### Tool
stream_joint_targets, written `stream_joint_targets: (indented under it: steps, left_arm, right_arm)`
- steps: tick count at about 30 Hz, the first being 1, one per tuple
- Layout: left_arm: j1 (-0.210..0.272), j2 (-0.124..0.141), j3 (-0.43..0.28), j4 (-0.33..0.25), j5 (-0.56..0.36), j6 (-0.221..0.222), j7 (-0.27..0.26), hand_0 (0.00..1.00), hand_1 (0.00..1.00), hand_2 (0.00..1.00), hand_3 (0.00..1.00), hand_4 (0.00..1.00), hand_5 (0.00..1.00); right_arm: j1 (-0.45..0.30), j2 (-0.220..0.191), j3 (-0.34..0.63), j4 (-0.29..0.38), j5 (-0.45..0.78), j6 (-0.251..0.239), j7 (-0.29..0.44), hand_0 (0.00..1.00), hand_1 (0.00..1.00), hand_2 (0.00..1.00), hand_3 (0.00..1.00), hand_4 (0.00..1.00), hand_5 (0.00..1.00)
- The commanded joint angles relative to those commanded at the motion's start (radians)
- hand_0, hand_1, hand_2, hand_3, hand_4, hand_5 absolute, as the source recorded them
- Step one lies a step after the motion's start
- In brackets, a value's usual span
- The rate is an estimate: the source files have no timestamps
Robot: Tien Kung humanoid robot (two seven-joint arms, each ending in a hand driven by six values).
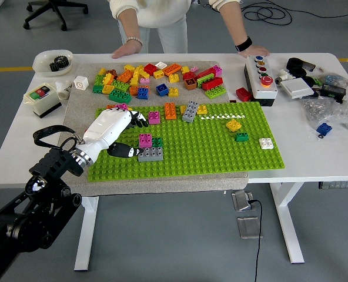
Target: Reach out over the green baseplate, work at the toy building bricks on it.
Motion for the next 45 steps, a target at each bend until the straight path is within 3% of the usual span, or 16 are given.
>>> stream_joint_targets:
  steps: [23, 45]
  left_arm:
    - [0.000, -0.017, 0.009, 0.057, 0.000, 0.114, -0.023, 0.689, 0.578, 0.565, 0.574, 0.998, 0.125]
    - [-0.020, -0.049, 0.023, 0.145, 0.000, 0.253, -0.057, 0.694, 0.583, 0.568, 0.578, 0.998, 0.149]
  right_arm:
    - [-0.001, 0.001, -0.010, 0.000, 0.000, 0.000, 0.000, 0.745, 0.636, 0.676, 0.614, 0.858, 0.558]
    - [0.002, 0.002, -0.011, 0.000, 0.007, -0.003, -0.001, 0.745, 0.636, 0.676, 0.618, 0.858, 0.559]
